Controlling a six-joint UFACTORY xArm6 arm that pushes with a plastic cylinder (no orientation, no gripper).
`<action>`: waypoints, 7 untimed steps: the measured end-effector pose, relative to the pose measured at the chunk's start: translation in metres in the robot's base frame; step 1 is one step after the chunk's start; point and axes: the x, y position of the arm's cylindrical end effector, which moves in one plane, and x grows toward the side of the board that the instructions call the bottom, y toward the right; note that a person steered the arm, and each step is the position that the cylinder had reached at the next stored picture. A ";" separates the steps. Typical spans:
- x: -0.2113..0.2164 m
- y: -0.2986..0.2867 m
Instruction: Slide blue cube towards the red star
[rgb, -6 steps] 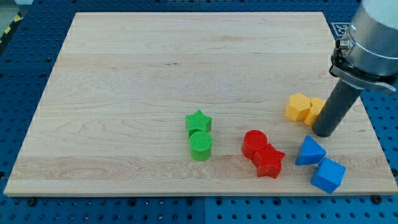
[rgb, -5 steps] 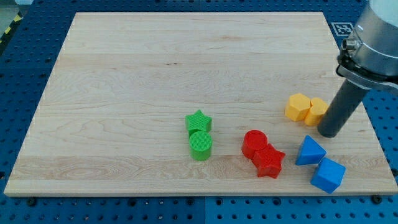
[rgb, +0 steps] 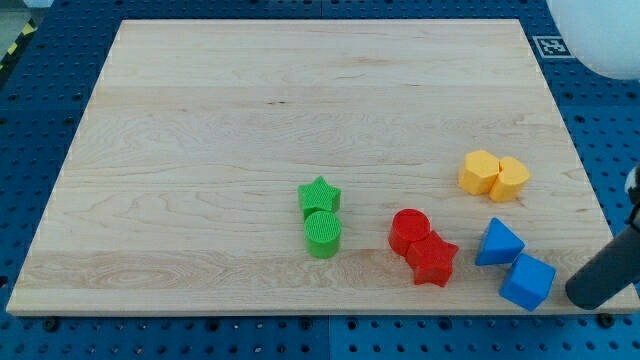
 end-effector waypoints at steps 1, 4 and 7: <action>0.000 -0.016; 0.001 -0.059; 0.000 -0.094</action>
